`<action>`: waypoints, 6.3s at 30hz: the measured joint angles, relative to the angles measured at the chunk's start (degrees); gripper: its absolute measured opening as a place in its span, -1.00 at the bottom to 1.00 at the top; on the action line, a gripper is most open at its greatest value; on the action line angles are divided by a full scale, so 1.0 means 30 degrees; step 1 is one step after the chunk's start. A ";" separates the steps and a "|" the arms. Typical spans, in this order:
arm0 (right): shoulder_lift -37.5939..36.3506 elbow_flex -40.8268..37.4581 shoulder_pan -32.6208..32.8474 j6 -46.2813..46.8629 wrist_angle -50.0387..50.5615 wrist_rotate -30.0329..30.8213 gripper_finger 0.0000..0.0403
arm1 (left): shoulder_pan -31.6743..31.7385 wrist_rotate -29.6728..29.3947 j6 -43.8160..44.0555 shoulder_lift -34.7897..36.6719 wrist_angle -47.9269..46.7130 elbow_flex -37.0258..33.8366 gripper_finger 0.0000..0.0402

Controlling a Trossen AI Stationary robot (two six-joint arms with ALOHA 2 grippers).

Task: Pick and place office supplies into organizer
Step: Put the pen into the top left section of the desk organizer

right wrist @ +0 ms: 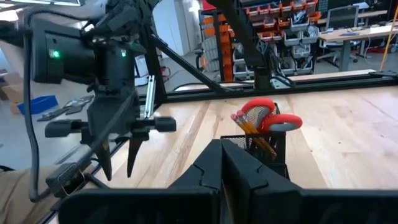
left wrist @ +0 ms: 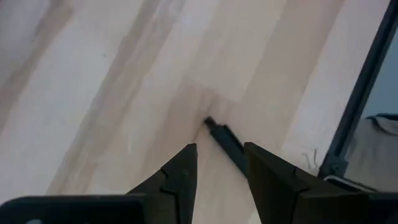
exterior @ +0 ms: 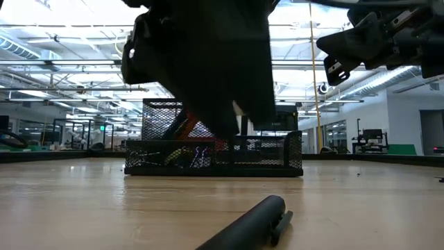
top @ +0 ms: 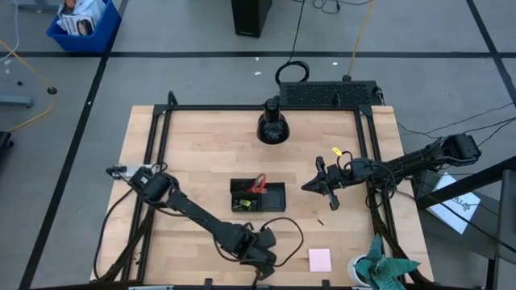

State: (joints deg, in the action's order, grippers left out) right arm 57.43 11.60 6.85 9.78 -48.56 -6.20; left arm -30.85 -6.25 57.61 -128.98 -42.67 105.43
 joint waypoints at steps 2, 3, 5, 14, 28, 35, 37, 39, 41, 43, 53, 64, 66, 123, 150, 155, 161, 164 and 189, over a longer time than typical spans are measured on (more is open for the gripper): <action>0.0000 0.0000 0.0000 0.0000 -0.0026 0.0000 -1.00 | -0.0012 0.0252 0.0057 -0.0117 0.0109 0.0000 -0.32; 0.0000 0.0000 0.0000 0.0000 -0.0001 0.0004 -1.00 | -0.0015 0.0280 0.0085 -0.0249 0.0329 0.0007 -0.32; 0.0000 0.0000 0.0000 0.0007 -0.0003 0.0007 -1.00 | -0.0015 0.0441 0.0056 -0.0366 0.0282 0.0001 -0.32; 0.0007 -0.0007 0.0000 0.0007 0.0348 0.0029 -1.00 | -0.0062 0.0587 -0.0898 -0.1394 0.1832 -0.0003 -0.32; 0.0000 -0.0007 0.0000 0.0095 0.0706 0.0044 -1.00 | -0.0402 0.1160 -0.0283 -0.2653 -0.0818 0.0197 -0.32; 0.0000 -0.0007 0.0000 0.0095 0.0709 0.0044 -1.00 | -0.0650 0.1765 -0.0209 -0.2532 -0.4914 0.0204 -0.32; 0.0003 -0.0007 0.0000 0.0095 0.0702 0.0046 -1.00 | -0.0642 0.1891 -0.0690 -0.2507 -0.5198 0.0204 -0.32; 0.0000 -0.0007 0.0000 0.0095 0.0712 0.0044 -1.00 | -0.0635 0.1966 -0.1348 -0.2502 -0.5341 0.0204 -0.32; 0.0000 -0.0007 0.0000 0.0095 0.0709 0.0047 -1.00 | -0.0620 0.1942 -0.2062 -0.2502 -0.5416 0.0204 -0.32; 0.0006 -0.0007 0.0000 0.0097 0.0724 0.0044 -1.00 | -0.0575 0.1816 -0.2393 -0.2502 -0.5596 0.0204 -0.32; 0.0000 -0.0007 0.0000 0.0248 0.1144 0.0044 -1.00 | -0.0954 -0.0382 -0.3220 -0.2338 -0.7026 0.0181 -0.32; 0.0007 -0.0007 0.0000 0.0240 0.1050 0.0051 -1.00 | -0.0744 -0.3022 -0.2046 -0.0471 -0.6081 -0.0182 -0.32; 0.0007 -0.0007 0.0000 0.0240 0.1052 0.0051 -1.00 | -0.0699 -0.3623 -0.1480 0.0001 -0.5977 -0.0122 -0.32; 0.0000 -0.0005 0.0000 0.0503 0.1278 0.0058 -1.00 | -0.1956 -0.4426 0.1012 0.1484 -0.2150 -0.4893 -0.92; 0.0007 0.0000 0.0000 0.0372 0.1393 0.0125 -1.00 | -0.1394 -1.6509 -1.2640 1.6315 0.4465 -1.3017 -0.95; 0.0007 0.0000 0.0000 0.0372 0.1346 0.0131 -1.00 | 0.0597 -0.9660 -2.0443 1.7623 1.6643 -1.8464 -0.91; 0.0007 0.0000 0.0000 0.0450 0.1343 0.0131 -1.00 | 0.3530 -0.5205 -2.2525 1.7650 2.2980 -2.1431 -0.95; 0.0001 0.0000 0.0000 0.0437 0.1263 0.0131 -1.00 | 0.4878 -0.3437 -2.2004 1.7686 2.3676 -2.1895 -0.95; 0.0007 0.0000 -0.0015 -0.0350 0.0796 0.1122 -1.00 | 0.8265 0.0113 -2.0613 1.6628 2.9033 -2.6919 -0.94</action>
State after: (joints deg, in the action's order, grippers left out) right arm 57.45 11.60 6.81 8.73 -46.17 -2.83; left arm -6.06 -5.91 -4.23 -79.09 44.43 24.67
